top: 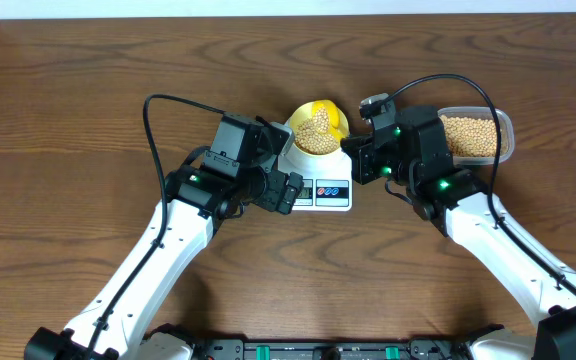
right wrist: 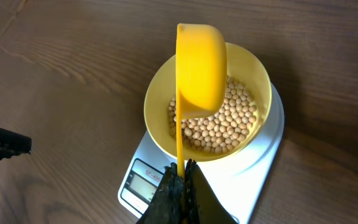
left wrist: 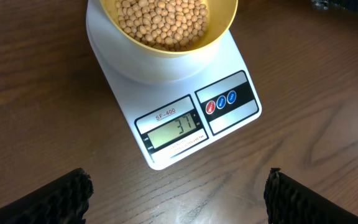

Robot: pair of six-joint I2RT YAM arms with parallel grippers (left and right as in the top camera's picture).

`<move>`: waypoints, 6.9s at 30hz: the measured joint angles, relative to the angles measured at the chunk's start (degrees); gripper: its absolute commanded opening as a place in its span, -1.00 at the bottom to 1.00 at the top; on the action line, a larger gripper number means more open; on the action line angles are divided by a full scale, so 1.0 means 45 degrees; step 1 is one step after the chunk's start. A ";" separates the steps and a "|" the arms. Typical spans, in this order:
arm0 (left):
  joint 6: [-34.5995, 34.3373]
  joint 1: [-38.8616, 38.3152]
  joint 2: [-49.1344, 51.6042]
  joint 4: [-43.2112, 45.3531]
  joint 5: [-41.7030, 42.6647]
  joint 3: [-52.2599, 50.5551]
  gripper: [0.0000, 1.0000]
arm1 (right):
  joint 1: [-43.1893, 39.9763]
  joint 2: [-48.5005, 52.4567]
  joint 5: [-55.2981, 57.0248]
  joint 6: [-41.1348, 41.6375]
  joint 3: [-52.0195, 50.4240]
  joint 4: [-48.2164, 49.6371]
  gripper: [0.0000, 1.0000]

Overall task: Scoop item into bowl and weigh 50g on scale
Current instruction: 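Tilt the scoop and pour soybeans gradually into the bowl, then move the scoop back toward the soybean tub with the right gripper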

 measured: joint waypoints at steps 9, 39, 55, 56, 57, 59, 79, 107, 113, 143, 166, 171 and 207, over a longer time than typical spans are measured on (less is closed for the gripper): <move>0.0000 0.0000 0.0000 0.0000 0.0000 0.0000 0.80 | 0.0000 0.0000 0.0044 -0.1438 0.0000 -0.0165 -0.98; 0.0000 0.0000 0.0000 0.0000 -0.0005 0.0000 0.80 | 0.0000 0.0000 0.0136 -0.3653 0.0000 -0.0185 -0.98; 0.0000 0.0000 0.0000 0.0000 0.0000 0.0000 0.80 | 0.0000 0.0000 0.0126 -0.1205 0.0000 -0.0185 -0.98; 0.0000 0.0000 0.0000 0.0000 0.0000 0.0000 0.80 | 0.0000 0.0000 0.0126 -0.1112 0.0000 -0.0185 -0.98; 0.0000 0.0000 0.0000 0.0000 -0.0005 0.0000 0.80 | 0.0000 0.0000 0.0126 -0.1083 0.0000 -0.0185 -0.98; 0.0000 0.0000 0.0000 0.0000 0.0000 0.0000 0.80 | 0.0000 0.0000 0.0126 -0.1122 0.0000 -0.0185 -0.98; 0.0000 0.0000 0.0000 0.0000 -0.0005 0.0000 0.80 | 0.0000 0.0000 0.0126 -0.4274 0.0000 -0.0345 -0.98; 0.0000 0.0000 0.0000 0.0000 -0.0005 0.0000 0.80 | 0.0000 0.0000 0.0078 -0.2361 0.0000 -0.0282 -0.98; 0.0000 0.0000 0.0000 0.0000 0.0000 0.0000 0.80 | 0.0000 -0.0146 -0.0223 -0.1316 0.0000 0.0277 -0.98; 0.0000 0.0000 0.0000 0.0000 0.0000 0.0000 0.80 | 0.0000 -0.0199 -0.0287 -0.0971 0.0000 0.0340 -0.98; 0.0000 0.0000 0.0000 -0.0005 0.0000 0.0000 0.80 | -0.2380 -0.2074 0.0267 0.5333 0.0000 0.0019 -0.97; 0.0000 0.0000 0.0000 0.0000 0.0000 0.0000 0.81 | -0.3682 -0.3332 0.0622 0.5605 0.0010 -0.2089 -0.97; 0.0000 0.0000 0.0000 -0.0005 0.0000 0.0000 0.80 | -0.4692 -0.2521 0.8301 -0.2385 0.0005 -0.4833 -0.98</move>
